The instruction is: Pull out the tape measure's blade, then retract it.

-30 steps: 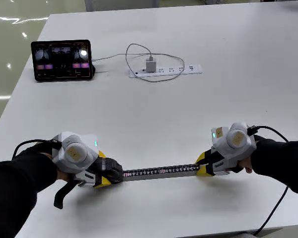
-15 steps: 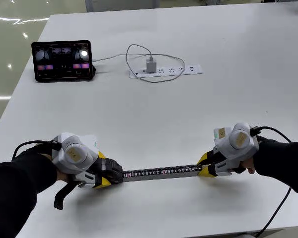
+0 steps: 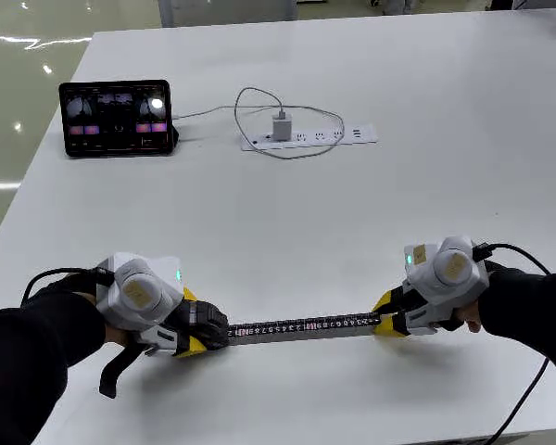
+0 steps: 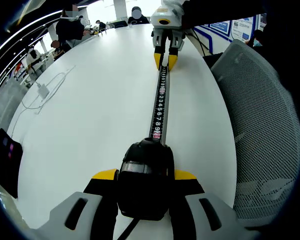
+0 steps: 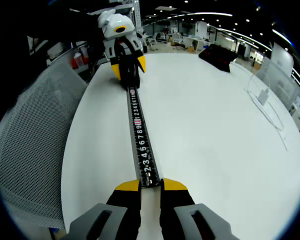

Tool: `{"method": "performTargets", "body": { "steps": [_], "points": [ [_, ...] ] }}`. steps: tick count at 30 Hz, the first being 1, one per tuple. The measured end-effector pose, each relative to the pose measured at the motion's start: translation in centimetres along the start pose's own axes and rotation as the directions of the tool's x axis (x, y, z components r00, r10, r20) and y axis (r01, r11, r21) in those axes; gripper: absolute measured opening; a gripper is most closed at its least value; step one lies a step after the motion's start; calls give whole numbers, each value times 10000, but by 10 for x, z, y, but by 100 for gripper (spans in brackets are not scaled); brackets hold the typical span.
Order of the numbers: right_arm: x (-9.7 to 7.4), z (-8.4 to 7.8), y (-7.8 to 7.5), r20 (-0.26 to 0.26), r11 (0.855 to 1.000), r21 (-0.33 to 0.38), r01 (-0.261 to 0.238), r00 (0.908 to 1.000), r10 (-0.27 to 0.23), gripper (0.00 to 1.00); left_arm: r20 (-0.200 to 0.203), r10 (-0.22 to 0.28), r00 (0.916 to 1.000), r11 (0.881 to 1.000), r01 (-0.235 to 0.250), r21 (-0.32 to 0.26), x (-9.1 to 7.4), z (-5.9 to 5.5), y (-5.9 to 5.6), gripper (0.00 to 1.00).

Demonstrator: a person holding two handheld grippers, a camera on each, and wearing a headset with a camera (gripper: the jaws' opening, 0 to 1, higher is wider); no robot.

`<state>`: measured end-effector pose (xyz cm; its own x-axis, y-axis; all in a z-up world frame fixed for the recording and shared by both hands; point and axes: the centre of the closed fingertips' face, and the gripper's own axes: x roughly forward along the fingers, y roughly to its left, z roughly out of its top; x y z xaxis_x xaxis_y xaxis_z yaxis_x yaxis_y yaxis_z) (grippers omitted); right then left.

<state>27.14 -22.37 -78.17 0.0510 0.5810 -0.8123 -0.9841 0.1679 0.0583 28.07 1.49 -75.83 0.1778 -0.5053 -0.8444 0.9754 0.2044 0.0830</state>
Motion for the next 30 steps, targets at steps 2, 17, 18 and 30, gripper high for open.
{"method": "performTargets", "body": {
  "steps": [2,17,18,30],
  "points": [
    [0,0,0,7,10000,22,14,10000,-14,10,8,-4,10000,10000,4,5,0,0,0,34],
    [-1,0,1,103,9999,143,57,9999,-58,10,-9,20,10000,10000,-20,47,0,0,1,34],
    [-1,1,1,106,9998,171,58,9999,-59,10,-19,27,10000,10000,-27,51,0,0,0,34],
    [-1,1,2,-294,9999,-110,15,9996,-18,11,-148,-89,9999,9997,92,220,1,0,1,34]
  ]
}}
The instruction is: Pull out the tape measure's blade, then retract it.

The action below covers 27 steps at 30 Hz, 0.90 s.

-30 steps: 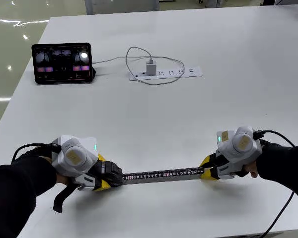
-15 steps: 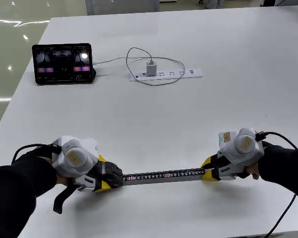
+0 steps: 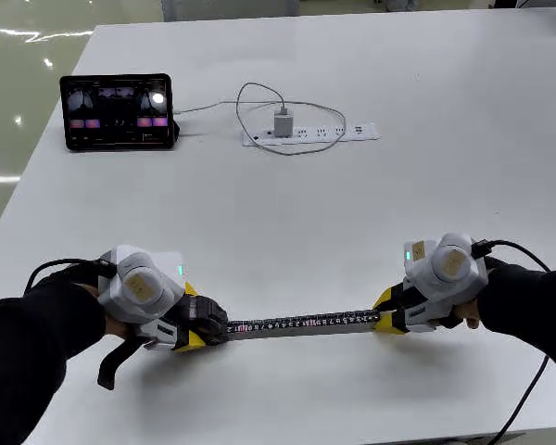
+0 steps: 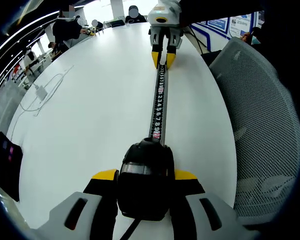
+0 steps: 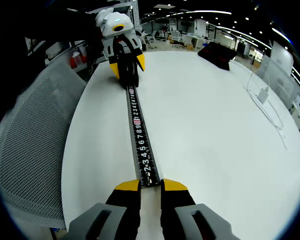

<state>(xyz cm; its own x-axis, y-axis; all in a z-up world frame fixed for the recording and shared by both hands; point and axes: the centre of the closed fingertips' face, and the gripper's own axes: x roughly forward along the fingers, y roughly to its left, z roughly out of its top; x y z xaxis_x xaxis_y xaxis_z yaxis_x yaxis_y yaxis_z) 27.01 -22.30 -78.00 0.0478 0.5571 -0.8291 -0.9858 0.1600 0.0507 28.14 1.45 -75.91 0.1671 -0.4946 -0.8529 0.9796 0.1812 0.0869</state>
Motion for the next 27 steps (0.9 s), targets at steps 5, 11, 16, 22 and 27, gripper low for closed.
{"method": "performTargets", "body": {
  "steps": [5,11,16,22,27],
  "points": [
    [1,0,0,-372,9987,-506,-19,9993,1,11,-106,-142,9998,9998,143,132,0,0,-1,34],
    [0,-1,1,-634,9972,-742,-82,9980,35,12,-253,-247,9994,9994,253,244,0,-1,-1,35],
    [0,-2,2,-885,9950,-991,-114,9961,26,12,-424,-332,9985,9983,352,458,-1,-1,-2,34],
    [-2,-4,4,-1103,9926,-1203,-167,9939,33,15,-723,-456,9963,9958,511,762,-1,-4,-2,34],
    [-7,-4,6,-1102,9936,-1106,-228,9939,106,17,-761,-419,9962,9963,474,720,-4,-4,-1,36]
  ]
}}
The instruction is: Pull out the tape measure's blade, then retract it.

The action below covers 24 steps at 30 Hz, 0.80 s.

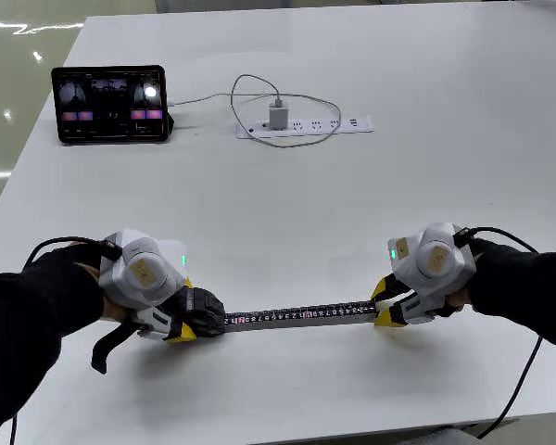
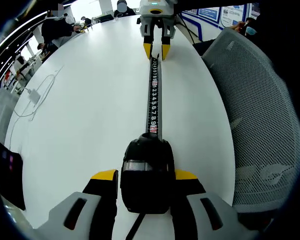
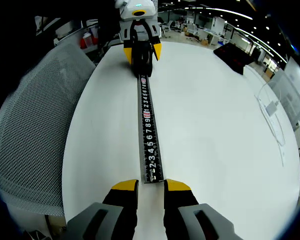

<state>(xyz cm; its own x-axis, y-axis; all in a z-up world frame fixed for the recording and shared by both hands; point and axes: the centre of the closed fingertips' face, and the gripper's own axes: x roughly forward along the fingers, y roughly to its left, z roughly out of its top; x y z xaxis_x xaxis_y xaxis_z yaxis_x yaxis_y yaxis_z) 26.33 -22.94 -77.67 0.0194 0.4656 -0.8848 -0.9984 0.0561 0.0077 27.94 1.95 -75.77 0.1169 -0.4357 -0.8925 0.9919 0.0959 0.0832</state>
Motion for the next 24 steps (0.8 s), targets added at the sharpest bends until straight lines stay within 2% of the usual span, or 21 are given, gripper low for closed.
{"method": "performTargets", "body": {
  "steps": [4,8,16,24],
  "points": [
    [-2,-2,0,-59,9999,147,-18,10000,19,22,-66,104,9999,9999,-105,-93,-3,-1,1,38],
    [-4,-1,1,6,9998,218,-44,10000,44,24,-220,160,9996,9999,-160,-4,-7,-4,3,41],
    [-7,0,1,4,9999,132,53,10000,-53,32,49,175,9998,9977,-172,-656,-14,-5,7,52],
    [-10,-4,2,-35,9995,194,243,9997,-243,39,-85,150,9999,9973,-156,-721,-17,-9,0,62]
  ]
}}
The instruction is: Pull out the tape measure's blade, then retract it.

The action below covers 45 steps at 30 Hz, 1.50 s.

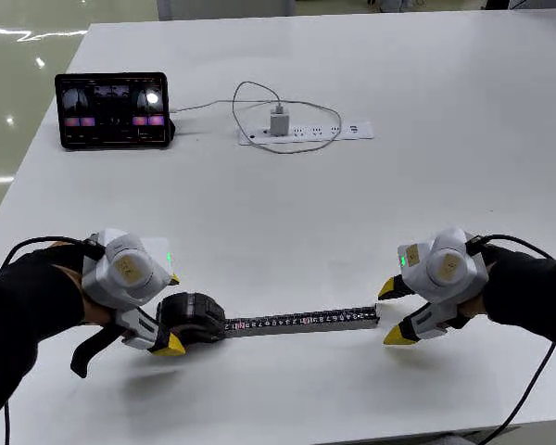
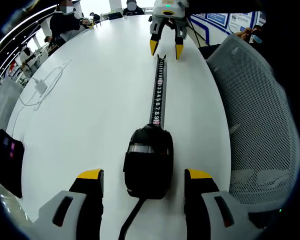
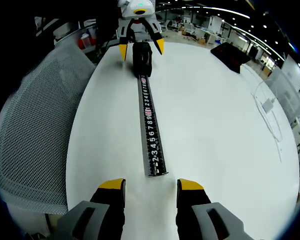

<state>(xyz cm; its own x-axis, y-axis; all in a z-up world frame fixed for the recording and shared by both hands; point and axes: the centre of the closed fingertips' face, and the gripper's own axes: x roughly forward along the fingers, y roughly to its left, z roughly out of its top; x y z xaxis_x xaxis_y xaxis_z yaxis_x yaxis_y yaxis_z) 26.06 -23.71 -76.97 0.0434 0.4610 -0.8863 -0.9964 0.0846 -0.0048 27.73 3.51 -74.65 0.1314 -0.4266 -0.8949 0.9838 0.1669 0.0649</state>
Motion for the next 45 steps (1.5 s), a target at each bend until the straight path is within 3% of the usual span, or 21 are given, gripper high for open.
{"method": "performTargets", "body": {
  "steps": [5,9,11,17,21,24,26,27,29,31,33,35,37,38,39,41,42,43,45],
  "points": [
    [-5,4,-3,408,9972,687,306,9986,-335,43,354,210,9992,9971,-183,-742,-3,4,0,70],
    [-9,5,-1,726,9933,1101,355,9964,-437,49,860,302,9958,9815,-133,-1912,-7,6,-1,77],
    [-11,6,0,822,9909,1253,498,9948,-604,50,1250,631,9901,9723,-327,-2315,-8,8,3,82],
    [-17,9,1,1376,9747,2067,845,9839,-1145,56,1776,1242,9762,9322,-535,-3581,-13,3,7,92],
    [-25,10,0,1966,9555,2708,1172,9649,-1741,59,2029,1599,9661,9099,-645,-4099,-14,0,4,96],
    [-31,6,-1,2163,9394,3139,1381,9529,-2124,63,2162,2046,9547,8909,-902,-4451,-17,-3,4,99],
    [-33,2,1,2133,9321,3304,1484,9503,-2269,64,2207,2408,9451,8690,-1087,-4828,-19,-5,4,99],
    [-34,0,2,2168,9278,3399,1536,9472,-2362,65,2289,2514,9404,8635,-1111,-4920,-20,-6,4,99],
    [-38,-3,3,2201,9119,3736,1698,9388,-2650,67,2411,2960,9243,8462,-1366,-5151,-23,-7,5,99],
    [-43,-5,3,2263,8964,4000,1908,9273,-2983,69,2373,3239,9158,8292,-1540,-5373,-26,-10,4,99],
    [-49,-8,3,2266,8795,4207,2223,9130,-3391,72,2524,3718,8933,8122,-1814,-5544,-31,-11,5,99],
    [-52,-10,5,2274,8683,4377,2333,9056,-3580,76,2567,3916,8836,7964,-1858,-5755,-34,-13,3,99],
    [-55,-13,9,2299,8556,4566,2438,8967,-3782,80,2703,4366,8581,7736,-2047,-5997,-40,-16,4,99],
    [-55,-16,12,2281,8462,4750,2417,8949,-3836,82,2907,4854,8246,7615,-2354,-6039,-48,-15,9,99],
    [-55,-17,15,2288,8455,4768,2406,8947,-3836,83,3020,5174,8007,7439,-2465,-6212,-54,-15,11,99],
    [-55,-25,20,2164,8366,4832,2581,8907,-3998,85,3039,5479,7793,7025,-2315,-6729,-62,-20,11,99],
    [-56,-29,21,2111,8285,4942,2634,8881,-4083,88,3042,5540,7749,6921,-2257,-6856,-64,-22,10,99],
    [-57,-32,24,2152,8218,5056,2627,8840,-4149,91,2855,5539,7821,6776,-2243,-7004,-63,-30,7,99],
    [-61,-35,28,2149,8158,5147,2639,8814,-4207,94,2806,5550,7831,6728,-2243,-7050,-63,-36,4,99]
  ]
}}
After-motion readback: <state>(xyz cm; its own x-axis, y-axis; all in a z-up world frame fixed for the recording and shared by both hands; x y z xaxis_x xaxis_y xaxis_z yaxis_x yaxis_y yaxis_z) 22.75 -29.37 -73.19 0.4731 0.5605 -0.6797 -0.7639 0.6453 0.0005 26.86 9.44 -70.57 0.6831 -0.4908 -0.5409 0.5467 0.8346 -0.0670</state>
